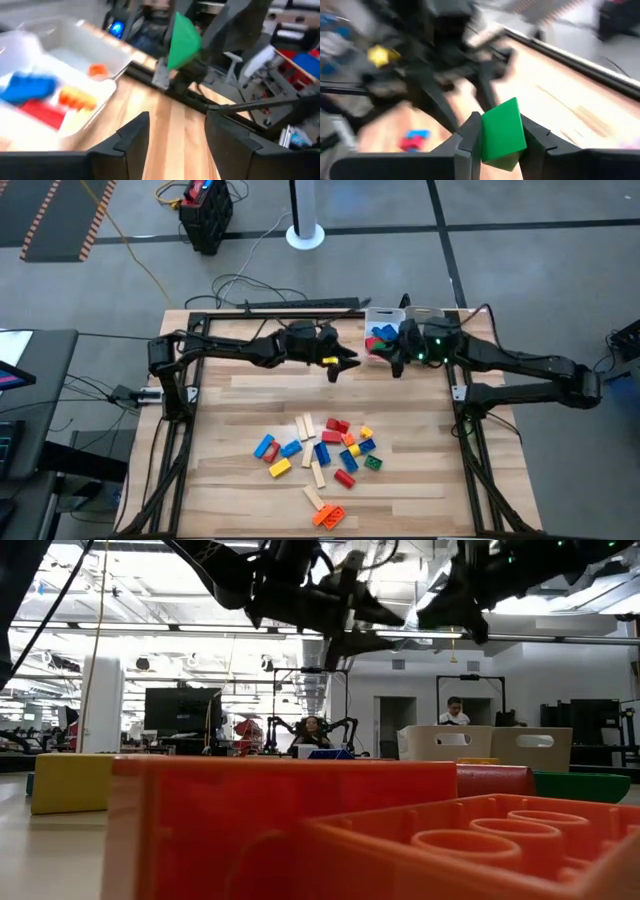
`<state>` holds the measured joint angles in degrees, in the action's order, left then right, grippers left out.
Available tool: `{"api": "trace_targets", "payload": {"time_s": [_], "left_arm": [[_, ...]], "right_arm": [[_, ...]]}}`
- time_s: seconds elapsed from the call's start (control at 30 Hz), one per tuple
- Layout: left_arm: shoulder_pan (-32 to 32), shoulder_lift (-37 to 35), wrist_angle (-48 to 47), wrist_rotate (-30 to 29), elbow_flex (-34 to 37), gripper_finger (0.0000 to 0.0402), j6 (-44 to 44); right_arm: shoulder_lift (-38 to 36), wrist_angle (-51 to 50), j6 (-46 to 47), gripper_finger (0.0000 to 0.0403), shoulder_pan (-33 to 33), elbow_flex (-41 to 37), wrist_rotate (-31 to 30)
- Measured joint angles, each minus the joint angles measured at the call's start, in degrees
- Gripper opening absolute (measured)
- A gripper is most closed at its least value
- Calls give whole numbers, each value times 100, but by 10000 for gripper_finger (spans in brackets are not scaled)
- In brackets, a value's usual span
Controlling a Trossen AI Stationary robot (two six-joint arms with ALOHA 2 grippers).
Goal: Sort blocks by size
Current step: Put the small green triangular wooden block into the gray bin
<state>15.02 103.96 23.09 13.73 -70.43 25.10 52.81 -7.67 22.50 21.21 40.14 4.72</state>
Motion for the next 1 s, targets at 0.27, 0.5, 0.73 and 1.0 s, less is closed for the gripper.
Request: {"api": "trace_targets", "payload": {"time_s": [0.27, 0.5, 0.73, 1.0], "left_arm": [[75, -426, -1659, 25, 0, 192, -133], [20, -848, -2892, -263, 0, 193, -676], [12, -1066, -3986, -377, 0, 193, -796], [-99, -1326, -4939, -581, -1, 193, -965]], "right_arm": [[328, -2006, 8, 115, 1142, 125, -710], [792, -2542, 187, 115, 2010, 127, -798], [1256, -2630, 94, 134, 2389, 127, -1065], [1434, -2619, -300, 178, 2424, 127, -1087]]}}
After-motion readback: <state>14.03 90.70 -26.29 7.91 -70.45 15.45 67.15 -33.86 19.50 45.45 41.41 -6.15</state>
